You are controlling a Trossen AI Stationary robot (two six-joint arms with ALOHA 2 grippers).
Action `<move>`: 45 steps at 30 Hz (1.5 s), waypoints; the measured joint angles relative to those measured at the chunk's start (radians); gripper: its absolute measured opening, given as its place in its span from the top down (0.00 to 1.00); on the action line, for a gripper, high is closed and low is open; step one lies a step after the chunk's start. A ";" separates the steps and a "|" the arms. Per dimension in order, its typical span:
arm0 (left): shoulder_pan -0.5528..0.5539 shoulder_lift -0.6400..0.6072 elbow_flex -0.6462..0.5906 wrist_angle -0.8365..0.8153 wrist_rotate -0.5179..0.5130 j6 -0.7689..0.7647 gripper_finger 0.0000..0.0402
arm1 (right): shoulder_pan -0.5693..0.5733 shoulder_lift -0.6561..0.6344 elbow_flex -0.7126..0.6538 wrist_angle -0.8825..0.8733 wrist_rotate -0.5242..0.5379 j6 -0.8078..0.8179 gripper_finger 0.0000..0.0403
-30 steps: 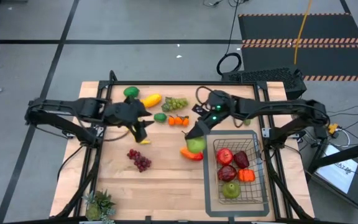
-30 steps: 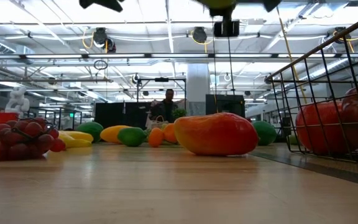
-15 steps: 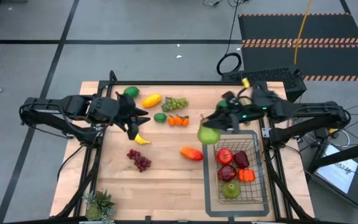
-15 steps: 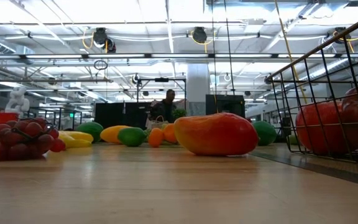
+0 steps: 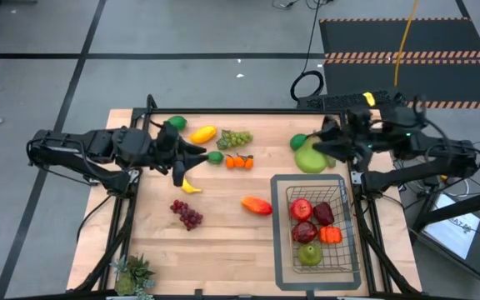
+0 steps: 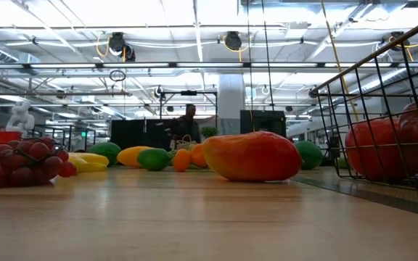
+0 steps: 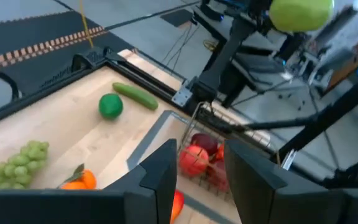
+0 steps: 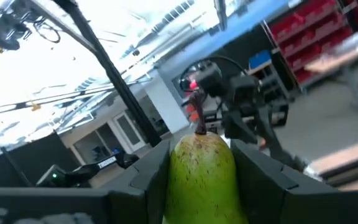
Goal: Build produce basket
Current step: Put the green pear into the wire basket
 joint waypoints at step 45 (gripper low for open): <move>0.014 0.007 0.000 -0.007 -0.068 0.029 0.67 | 0.012 -0.056 -0.322 0.338 -0.005 0.707 0.63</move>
